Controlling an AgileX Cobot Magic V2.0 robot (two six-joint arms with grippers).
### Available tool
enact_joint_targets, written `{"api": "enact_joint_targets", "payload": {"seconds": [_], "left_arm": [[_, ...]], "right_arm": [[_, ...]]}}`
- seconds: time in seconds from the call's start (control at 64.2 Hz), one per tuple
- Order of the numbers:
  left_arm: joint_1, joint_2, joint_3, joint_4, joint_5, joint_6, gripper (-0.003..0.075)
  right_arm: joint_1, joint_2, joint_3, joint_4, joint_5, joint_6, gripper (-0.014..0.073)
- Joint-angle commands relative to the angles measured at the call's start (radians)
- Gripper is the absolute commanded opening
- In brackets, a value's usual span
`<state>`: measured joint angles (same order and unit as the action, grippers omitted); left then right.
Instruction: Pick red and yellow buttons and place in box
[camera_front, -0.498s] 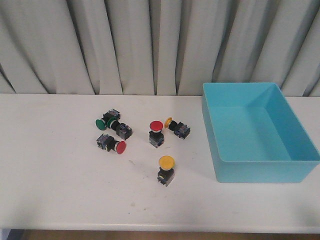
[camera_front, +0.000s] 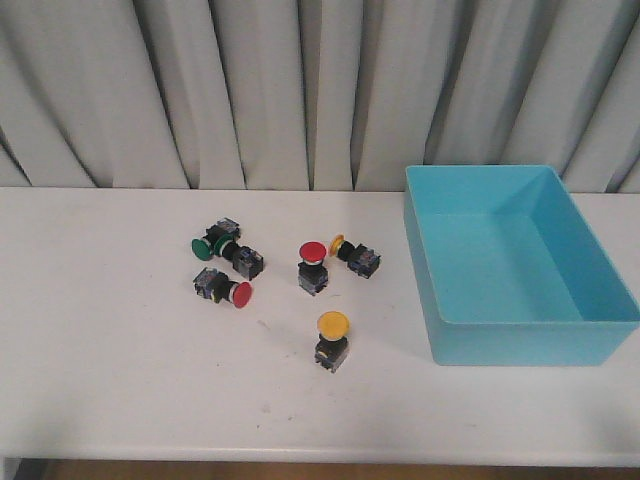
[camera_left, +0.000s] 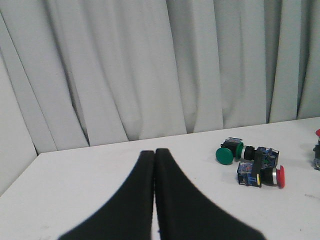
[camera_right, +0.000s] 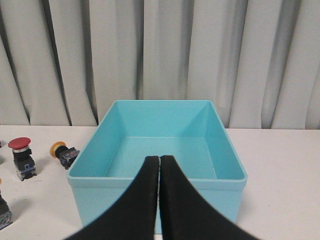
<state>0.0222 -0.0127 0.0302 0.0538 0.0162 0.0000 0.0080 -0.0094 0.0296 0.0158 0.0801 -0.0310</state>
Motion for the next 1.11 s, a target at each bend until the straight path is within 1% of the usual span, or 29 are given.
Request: {"api": "enact_joint_targets", "payload": {"seconds": [0.0,0.374,0.467,0.561,0.654,0.779,0.872,1.012,1.09], "left_arm": [[-0.001,-0.013,0.045,-0.008,-0.074,0.000,-0.0006],[-0.001,-0.013,0.045,-0.008,-0.074,0.000,-0.0006],[-0.001,-0.013,0.035,-0.008,-0.082,-0.015,-0.0006],[-0.001,-0.012,-0.015,-0.008,-0.089,-0.074,-0.0006],[-0.001,-0.001,-0.103,-0.008,-0.072,-0.104,-0.0006],[-0.001,0.071,-0.266,-0.008,0.036,-0.104,-0.0006],[-0.001,0.176,-0.413,-0.008,0.174,-0.103,-0.0006],[-0.001,0.356,-0.599,-0.007,0.344,-0.074,-0.0006],[-0.001,0.444,-0.666,-0.007,0.423,-0.046,-0.0006]], "right_arm": [[-0.006,-0.010,0.007,-0.007,-0.080,-0.004,-0.0004],[-0.006,-0.010,0.007,-0.007,-0.080,-0.004,-0.0004],[-0.006,-0.009,0.004,-0.016,-0.080,-0.045,-0.0004],[-0.006,-0.009,-0.023,0.001,-0.080,-0.039,-0.0004],[-0.006,-0.009,-0.086,0.005,-0.020,-0.022,-0.0004],[-0.006,0.024,-0.219,0.004,0.086,-0.013,-0.0004],[-0.006,0.088,-0.327,0.000,0.165,-0.013,-0.0004],[-0.006,0.240,-0.489,0.000,0.251,-0.013,-0.0004],[-0.006,0.327,-0.568,0.001,0.301,-0.007,-0.0004]]}}
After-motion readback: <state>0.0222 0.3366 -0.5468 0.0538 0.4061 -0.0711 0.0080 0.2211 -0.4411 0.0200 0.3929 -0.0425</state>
